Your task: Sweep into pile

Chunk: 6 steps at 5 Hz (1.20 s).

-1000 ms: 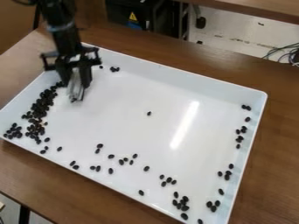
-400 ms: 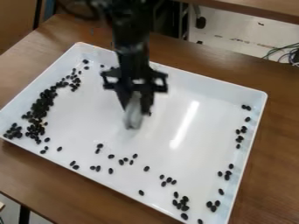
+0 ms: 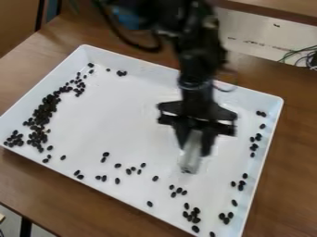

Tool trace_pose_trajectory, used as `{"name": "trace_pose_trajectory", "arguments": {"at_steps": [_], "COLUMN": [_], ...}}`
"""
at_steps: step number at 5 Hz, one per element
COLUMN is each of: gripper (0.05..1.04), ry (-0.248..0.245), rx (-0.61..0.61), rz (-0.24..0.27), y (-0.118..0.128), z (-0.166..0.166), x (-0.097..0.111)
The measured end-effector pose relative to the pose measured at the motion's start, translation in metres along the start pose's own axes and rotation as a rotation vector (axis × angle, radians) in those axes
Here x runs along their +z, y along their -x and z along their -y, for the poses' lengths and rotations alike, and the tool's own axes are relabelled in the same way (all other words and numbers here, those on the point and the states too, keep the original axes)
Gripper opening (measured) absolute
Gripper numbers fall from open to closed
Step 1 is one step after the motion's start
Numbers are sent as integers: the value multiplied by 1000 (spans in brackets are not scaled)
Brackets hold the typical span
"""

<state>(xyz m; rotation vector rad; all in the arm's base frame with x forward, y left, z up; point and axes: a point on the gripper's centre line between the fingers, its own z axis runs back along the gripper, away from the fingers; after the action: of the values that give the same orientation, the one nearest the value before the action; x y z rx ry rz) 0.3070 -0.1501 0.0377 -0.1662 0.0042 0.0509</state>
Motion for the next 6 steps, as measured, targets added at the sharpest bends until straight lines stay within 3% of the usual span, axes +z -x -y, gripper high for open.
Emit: {"name": "trace_pose_trajectory", "arguments": {"at_steps": [1,3,4,5,6], "gripper": [360,360,360,360,360], "ry": [36,45,23,-56,-94], "rx": [1,15,19,11,28], "rz": [-3,-17,-23,-30,-28], "y": [14,32,39,49,50], "z": [27,29,4,-33,-59], "x": [-17,-35,-39,-36,-31]}}
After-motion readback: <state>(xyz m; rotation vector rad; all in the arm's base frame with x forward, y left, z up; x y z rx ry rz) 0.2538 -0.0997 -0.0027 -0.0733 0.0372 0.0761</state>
